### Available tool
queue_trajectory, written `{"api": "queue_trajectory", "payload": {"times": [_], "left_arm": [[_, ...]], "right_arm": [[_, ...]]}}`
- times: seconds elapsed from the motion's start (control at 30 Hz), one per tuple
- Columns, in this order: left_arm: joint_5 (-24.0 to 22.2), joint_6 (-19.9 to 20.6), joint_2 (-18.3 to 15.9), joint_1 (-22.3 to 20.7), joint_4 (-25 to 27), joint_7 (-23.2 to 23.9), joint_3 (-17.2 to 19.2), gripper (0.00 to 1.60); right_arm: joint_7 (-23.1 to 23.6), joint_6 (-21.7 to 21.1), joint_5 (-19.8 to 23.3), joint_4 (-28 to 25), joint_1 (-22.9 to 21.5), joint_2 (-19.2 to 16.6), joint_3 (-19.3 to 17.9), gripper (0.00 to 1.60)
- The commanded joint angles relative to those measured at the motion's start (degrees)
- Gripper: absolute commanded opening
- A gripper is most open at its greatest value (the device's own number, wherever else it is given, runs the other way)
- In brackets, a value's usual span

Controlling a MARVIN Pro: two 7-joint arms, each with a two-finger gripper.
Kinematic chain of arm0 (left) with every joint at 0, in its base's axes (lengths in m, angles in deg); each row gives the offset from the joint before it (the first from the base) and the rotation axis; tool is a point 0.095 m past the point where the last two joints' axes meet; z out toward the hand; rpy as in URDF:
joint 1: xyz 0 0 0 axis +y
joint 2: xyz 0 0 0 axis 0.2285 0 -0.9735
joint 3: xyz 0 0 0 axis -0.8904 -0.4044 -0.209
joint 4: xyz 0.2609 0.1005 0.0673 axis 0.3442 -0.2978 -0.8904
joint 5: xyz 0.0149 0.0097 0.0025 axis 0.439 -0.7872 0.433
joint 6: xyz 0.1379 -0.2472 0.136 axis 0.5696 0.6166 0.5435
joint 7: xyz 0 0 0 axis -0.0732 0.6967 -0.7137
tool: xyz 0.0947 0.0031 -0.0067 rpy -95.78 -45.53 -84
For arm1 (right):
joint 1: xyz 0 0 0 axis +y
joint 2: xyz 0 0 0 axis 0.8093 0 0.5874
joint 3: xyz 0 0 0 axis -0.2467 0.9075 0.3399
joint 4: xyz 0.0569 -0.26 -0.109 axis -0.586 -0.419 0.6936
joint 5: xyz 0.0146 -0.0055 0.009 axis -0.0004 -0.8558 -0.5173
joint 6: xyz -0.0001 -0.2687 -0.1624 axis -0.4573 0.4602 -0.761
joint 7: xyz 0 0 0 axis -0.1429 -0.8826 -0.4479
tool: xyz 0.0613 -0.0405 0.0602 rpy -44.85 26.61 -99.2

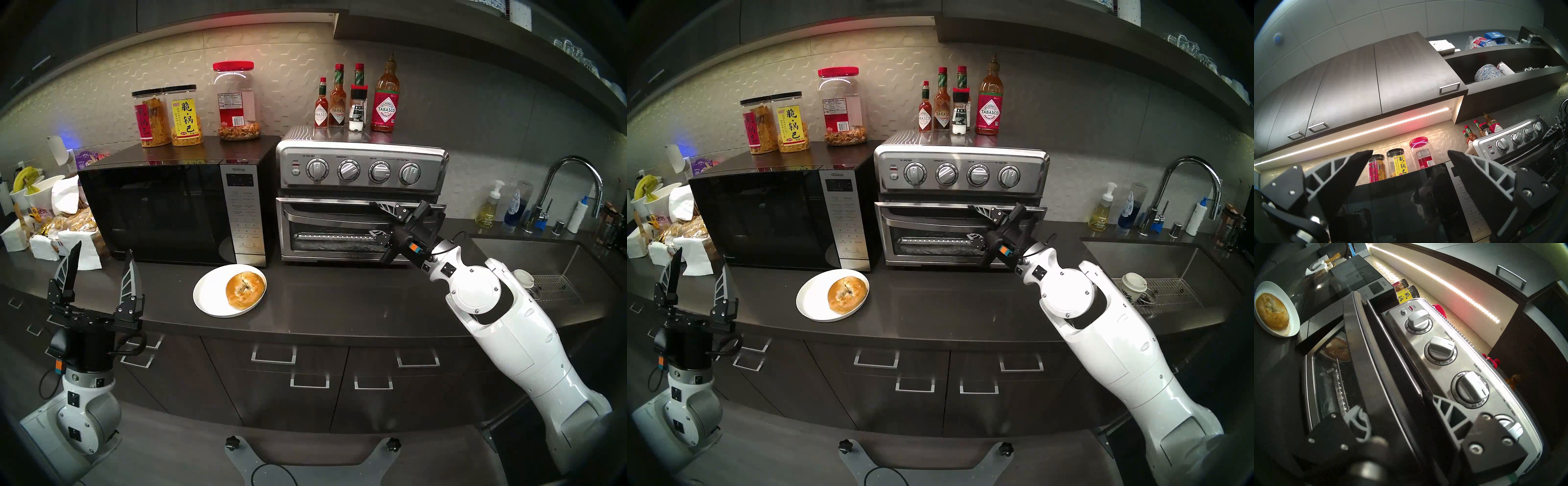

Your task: Open the oven and place the bagel inside on the rack

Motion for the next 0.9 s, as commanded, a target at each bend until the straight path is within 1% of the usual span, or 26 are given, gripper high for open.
{"api": "queue_trajectory", "payload": {"times": [0.0, 0.07, 0.1, 0.13, 0.2, 0.27, 0.5, 0.53, 0.57, 0.63, 0.77, 0.8, 0.87], "left_arm": [[0.05, -0.08, -0.01, -0.12, 0.49, -0.06, 0.37, 1.60], [0.05, -0.08, -0.01, -0.13, 0.49, -0.06, 0.36, 1.60], [0.05, -0.08, -0.01, -0.14, 0.48, -0.06, 0.36, 1.60], [0.05, -0.09, -0.01, -0.14, 0.47, -0.06, 0.35, 1.60], [0.05, -0.09, -0.02, -0.15, 0.46, -0.06, 0.34, 1.60], [0.04, -0.09, -0.03, -0.17, 0.44, -0.05, 0.32, 1.60], [0.04, -0.09, -0.04, -0.19, 0.41, -0.05, 0.28, 1.60], [0.04, -0.09, -0.04, -0.20, 0.40, -0.05, 0.27, 1.60], [0.04, -0.09, -0.04, -0.20, 0.40, -0.05, 0.27, 1.60], [0.04, -0.09, -0.04, -0.21, 0.39, -0.05, 0.26, 1.60], [0.04, -0.09, -0.05, -0.22, 0.38, -0.05, 0.25, 1.60], [0.04, -0.09, -0.05, -0.22, 0.37, -0.05, 0.24, 1.60], [0.04, -0.09, -0.05, -0.23, 0.36, -0.05, 0.23, 1.60]], "right_arm": [[-0.76, 0.98, 0.67, 2.10, 6.43, -0.04, 2.11, 0.00], [-1.82, 1.78, 0.28, 2.20, 7.34, -0.31, 2.07, 0.00], [-1.88, 1.81, 0.69, 2.92, 6.32, -0.90, 3.35, 0.00], [-2.36, 2.25, 0.29, 2.47, 7.80, -0.76, 2.56, 0.00], [-2.60, 2.61, 0.12, 3.25, 7.43, -1.21, 3.74, 0.00], [-3.25, 3.17, -0.40, 3.63, 8.51, -1.23, 4.03, 0.00], [-4.90, 4.70, -1.27, 4.70, 9.60, -1.98, 5.87, 0.00], [-5.46, 5.08, -1.51, 4.44, 10.74, -2.02, 5.45, 0.00], [-5.42, 5.08, -1.31, 5.22, 9.21, -2.41, 6.84, 0.00], [-6.37, 5.49, -1.36, 5.16, 10.32, -2.59, 6.61, 0.00], [-8.05, 6.07, -1.43, 5.57, 10.96, -3.44, 7.24, 0.00], [-8.29, 5.95, -1.37, 5.50, 10.32, -4.00, 8.00, 0.00], [-9.38, 6.61, -1.37, 6.03, 11.22, -4.32, 7.97, 0.00]]}}
